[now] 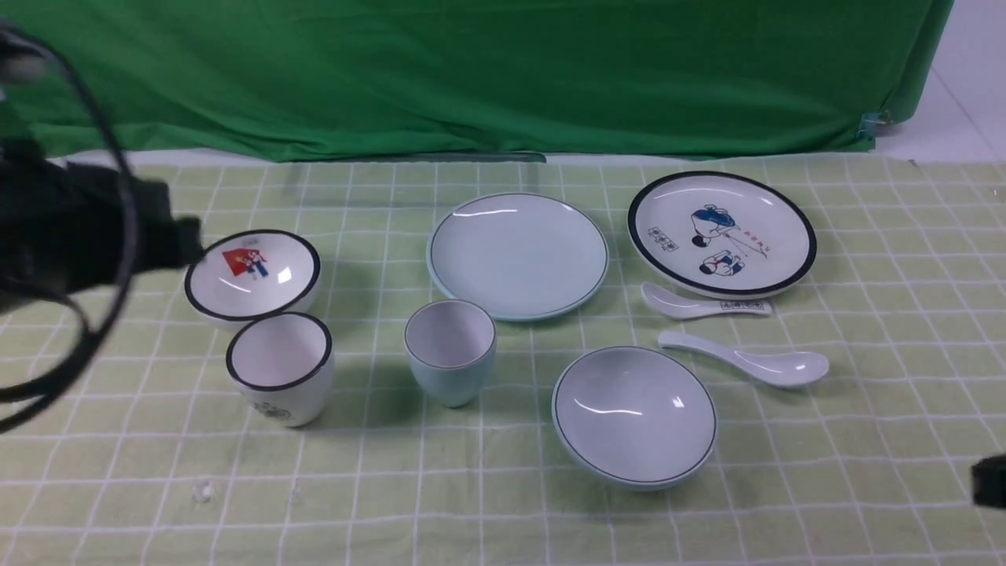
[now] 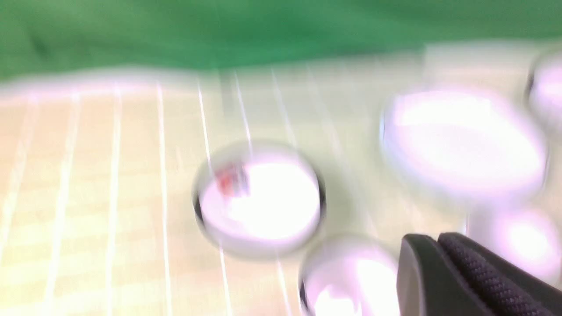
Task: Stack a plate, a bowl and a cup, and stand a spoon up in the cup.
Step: Use the right arm to grab a blue rice bowl, then use the right arm to put the blue rice bowl into the blue large plate in the middle
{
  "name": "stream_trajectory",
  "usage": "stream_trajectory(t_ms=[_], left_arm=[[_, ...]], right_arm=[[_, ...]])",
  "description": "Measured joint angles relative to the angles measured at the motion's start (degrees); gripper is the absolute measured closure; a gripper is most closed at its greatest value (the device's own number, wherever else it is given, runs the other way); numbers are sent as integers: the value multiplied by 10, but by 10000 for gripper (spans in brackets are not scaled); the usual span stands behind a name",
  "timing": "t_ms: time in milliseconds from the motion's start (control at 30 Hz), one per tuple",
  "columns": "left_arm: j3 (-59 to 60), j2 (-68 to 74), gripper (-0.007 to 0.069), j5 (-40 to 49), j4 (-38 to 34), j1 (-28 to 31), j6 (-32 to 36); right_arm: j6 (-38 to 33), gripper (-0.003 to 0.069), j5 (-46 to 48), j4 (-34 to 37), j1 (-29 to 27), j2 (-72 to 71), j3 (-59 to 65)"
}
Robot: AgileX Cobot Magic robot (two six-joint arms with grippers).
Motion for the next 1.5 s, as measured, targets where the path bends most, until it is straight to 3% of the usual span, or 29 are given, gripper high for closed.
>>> stream_trajectory(t_ms=[33, 100, 200, 267, 367, 500, 600, 900, 1067, 1267, 1500], left_arm=[[-6, 9, 634, 14, -4, -8, 6], [-24, 40, 634, 51, -21, -25, 29], [-34, 81, 634, 64, -55, -66, 87], [-34, 89, 634, 64, -72, -83, 106], [-35, 92, 634, 64, -92, -98, 114], [-35, 92, 634, 63, -116, -101, 126], [-35, 92, 634, 65, -119, -101, 128], [-35, 92, 634, 84, -142, -101, 129], [-35, 92, 634, 82, -159, -102, 129], [-35, 93, 634, 80, -164, -102, 138], [-35, 93, 634, 75, -167, -102, 140]], right_arm=[[-4, 582, 3, 7, 1, 6, -3], [-37, 497, 15, 75, 5, 56, -15], [-113, 281, -14, 153, 52, 134, -48], [-131, 197, -46, 167, 96, 175, -77], [-137, 171, -89, 173, 146, 227, -110], [-139, 188, -137, 176, 197, 319, -168], [-139, 256, -157, 159, 209, 391, -210], [-141, 576, -104, 146, 212, 439, -278], [-154, 574, -34, 128, 212, 440, -372], [-165, 574, -25, 129, 212, 493, -531], [-130, 574, -23, 113, 212, 674, -749]])
